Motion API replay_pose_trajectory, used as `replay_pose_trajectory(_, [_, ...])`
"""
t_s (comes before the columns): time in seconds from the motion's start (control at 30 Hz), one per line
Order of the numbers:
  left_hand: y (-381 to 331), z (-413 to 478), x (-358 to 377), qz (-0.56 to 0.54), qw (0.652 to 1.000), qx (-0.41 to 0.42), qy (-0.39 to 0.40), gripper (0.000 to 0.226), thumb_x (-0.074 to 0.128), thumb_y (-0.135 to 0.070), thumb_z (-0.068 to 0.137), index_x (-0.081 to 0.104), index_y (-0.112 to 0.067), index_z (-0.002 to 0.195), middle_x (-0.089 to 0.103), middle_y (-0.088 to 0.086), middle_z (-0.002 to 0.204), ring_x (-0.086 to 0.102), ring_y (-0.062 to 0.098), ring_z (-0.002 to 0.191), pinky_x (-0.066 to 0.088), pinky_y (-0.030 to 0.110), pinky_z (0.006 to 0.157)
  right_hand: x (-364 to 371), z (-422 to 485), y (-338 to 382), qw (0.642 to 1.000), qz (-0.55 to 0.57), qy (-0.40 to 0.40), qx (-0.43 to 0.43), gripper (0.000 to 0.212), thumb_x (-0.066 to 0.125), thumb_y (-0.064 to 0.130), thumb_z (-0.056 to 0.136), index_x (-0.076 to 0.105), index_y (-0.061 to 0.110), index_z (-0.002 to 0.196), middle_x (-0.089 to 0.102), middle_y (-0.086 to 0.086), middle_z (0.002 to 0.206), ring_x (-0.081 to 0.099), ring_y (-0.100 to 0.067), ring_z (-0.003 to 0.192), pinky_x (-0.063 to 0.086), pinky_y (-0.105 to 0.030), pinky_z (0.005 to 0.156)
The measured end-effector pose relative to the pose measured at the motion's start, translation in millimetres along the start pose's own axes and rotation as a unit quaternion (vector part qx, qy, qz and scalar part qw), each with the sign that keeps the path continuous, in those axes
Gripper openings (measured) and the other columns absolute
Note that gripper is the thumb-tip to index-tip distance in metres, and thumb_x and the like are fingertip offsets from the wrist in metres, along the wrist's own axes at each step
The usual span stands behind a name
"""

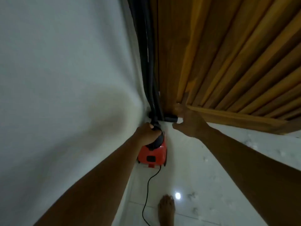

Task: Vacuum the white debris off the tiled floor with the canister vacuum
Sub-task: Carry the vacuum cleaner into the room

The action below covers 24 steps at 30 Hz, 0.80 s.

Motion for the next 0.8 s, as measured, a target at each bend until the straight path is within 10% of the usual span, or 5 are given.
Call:
replay_pose_trajectory(0.2, [56.4,136.4,55.5,-0.054,0.997,-0.047,0.022,0.045,0.061,-0.040,0.097,0.060,-0.010,0.130,0.063,0.012,0.126,0.059,0.023,0.099,0.045,0.027,0.066,68.7,149.0,-45.0,0.999,-0.036,-0.012,-0.027,0.111,0.087,0.036,0.079,0.017,0.014,0.162,0.035,-0.008,0.158,0.038,-0.027,0.143,0.031,-0.019,0.100])
replay_pose_trajectory(0.37, [100.2,199.2,89.0,-0.080,0.991,-0.100,0.033,0.059,0.064,-0.037,0.096,0.046,-0.014,0.148,0.055,0.011,0.139,0.057,0.029,0.119,0.049,0.033,0.082,109.1,227.8,-62.4,0.998,0.016,-0.032,-0.042,0.130,0.095,0.046,0.063,0.016,0.021,0.163,0.030,-0.006,0.162,0.033,-0.025,0.146,0.035,-0.044,0.120])
replay_pose_trajectory(0.57, [129.5,226.5,127.4,-0.131,0.973,-0.166,0.095,0.051,0.058,-0.044,0.099,0.052,-0.014,0.139,0.062,0.011,0.133,0.060,0.032,0.119,0.053,0.042,0.095,108.1,270.2,-73.0,0.991,0.094,-0.096,0.000,0.089,0.097,0.035,0.064,0.040,0.017,0.130,0.049,0.012,0.110,0.049,-0.012,0.107,0.044,-0.022,0.082])
replay_pose_trajectory(0.8, [138.2,239.8,139.6,-0.180,0.967,-0.164,0.076,0.048,0.042,-0.042,0.107,0.061,-0.002,0.124,0.073,0.008,0.087,0.066,0.016,0.067,0.055,0.034,0.072,111.0,283.5,-41.2,0.998,-0.024,-0.047,-0.039,0.084,0.088,0.060,0.066,0.060,0.019,0.134,0.066,-0.004,0.127,0.062,-0.025,0.120,0.055,-0.039,0.099])
Point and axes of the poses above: each hand's wrist, its own z-axis towards the middle knuckle, its own x-axis out of the palm, y = z × x, the point moved 10 cm from there along z, towards the middle knuckle
